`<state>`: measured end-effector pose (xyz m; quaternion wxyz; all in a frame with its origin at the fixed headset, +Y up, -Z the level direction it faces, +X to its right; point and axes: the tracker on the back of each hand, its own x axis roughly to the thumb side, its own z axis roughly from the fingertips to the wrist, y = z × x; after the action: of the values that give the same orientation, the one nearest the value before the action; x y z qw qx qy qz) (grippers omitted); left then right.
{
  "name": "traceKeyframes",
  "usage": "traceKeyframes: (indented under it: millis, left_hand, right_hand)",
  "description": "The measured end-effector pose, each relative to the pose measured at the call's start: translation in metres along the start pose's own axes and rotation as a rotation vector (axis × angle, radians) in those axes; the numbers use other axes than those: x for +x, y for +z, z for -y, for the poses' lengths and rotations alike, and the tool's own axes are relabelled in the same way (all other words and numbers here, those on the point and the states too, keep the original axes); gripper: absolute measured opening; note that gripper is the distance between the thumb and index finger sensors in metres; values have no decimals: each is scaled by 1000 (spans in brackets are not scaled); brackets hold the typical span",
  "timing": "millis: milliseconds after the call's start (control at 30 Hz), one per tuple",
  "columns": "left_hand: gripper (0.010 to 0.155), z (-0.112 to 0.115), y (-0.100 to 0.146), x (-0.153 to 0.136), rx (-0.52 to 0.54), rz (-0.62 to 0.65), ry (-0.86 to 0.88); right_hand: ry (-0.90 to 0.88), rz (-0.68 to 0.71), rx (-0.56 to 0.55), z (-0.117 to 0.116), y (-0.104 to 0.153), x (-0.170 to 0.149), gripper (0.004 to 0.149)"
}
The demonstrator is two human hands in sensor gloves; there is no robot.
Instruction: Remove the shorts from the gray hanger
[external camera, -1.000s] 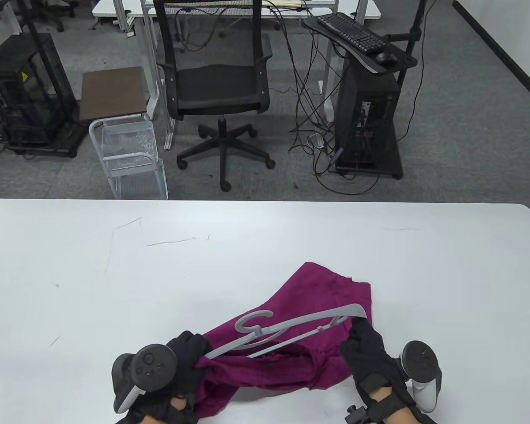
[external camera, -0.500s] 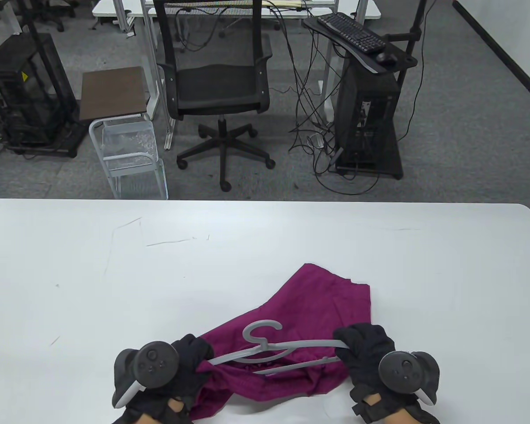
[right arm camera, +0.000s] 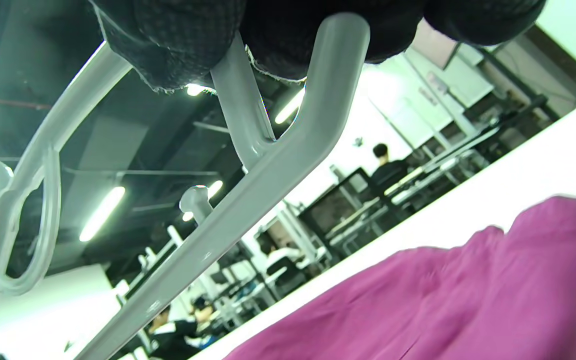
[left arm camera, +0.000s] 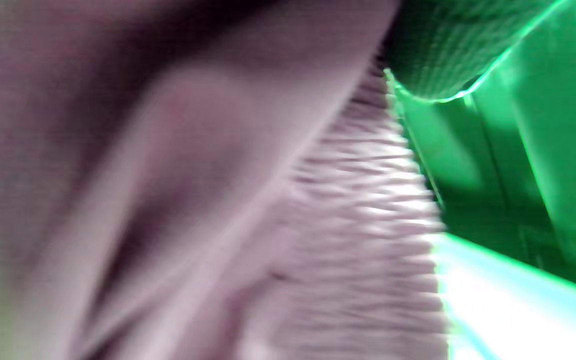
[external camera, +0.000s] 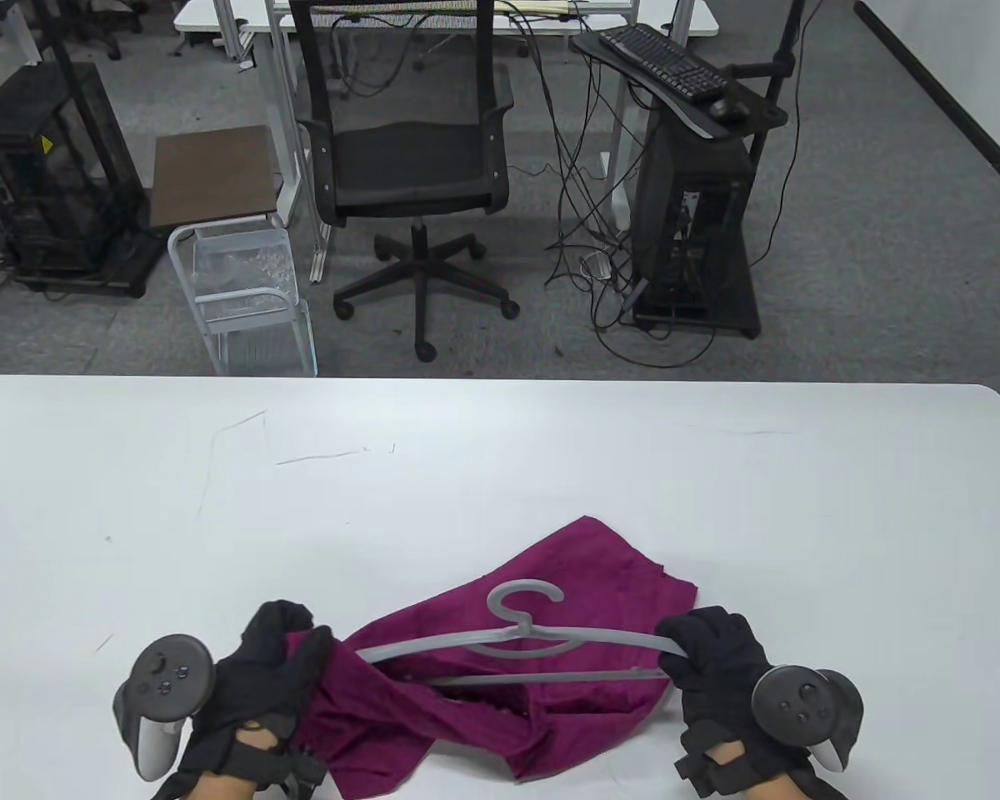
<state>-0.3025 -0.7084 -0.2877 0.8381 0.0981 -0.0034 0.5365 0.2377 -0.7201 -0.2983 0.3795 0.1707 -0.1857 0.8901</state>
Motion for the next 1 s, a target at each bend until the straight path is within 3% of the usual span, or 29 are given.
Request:
traceKeyframes:
  millis: [133, 200, 300, 467, 600, 700, 833, 933, 1000]
  left_hand:
    - [38, -29, 4, -18, 142, -58, 226]
    - [49, -41, 9, -24, 250, -50, 371]
    - [55, -52, 15, -22, 352, 20, 430]
    - [65, -43, 16, -4, 313, 170, 370]
    - [67, -3, 4, 3, 71, 141, 89]
    - [69, 43, -5, 3, -137, 97, -238]
    - [78, 96, -12, -11, -364, -57, -597]
    - [92, 126, -13, -37, -641, -257, -828]
    - [94, 131, -14, -40, -648, -285, -875]
  right_hand:
    - [-51, -33, -43, 4, 2, -6, 45]
    - [-64, -61, -72, 6, 2, -7, 46]
    - [-86, -87, -121, 8, 2, -8, 51]
    - [-131, -63, -108, 7, 4, -8, 66]
    - [-141, -50, -100, 3, 4, -4, 58]
    - [-208, -73, -92, 0, 4, -3, 58]
    - [-194, -67, -72, -2, 5, -2, 57]
    - [-176, -63, -56, -4, 5, -2, 57]
    - [-179, -62, -50, -5, 5, -1, 57]
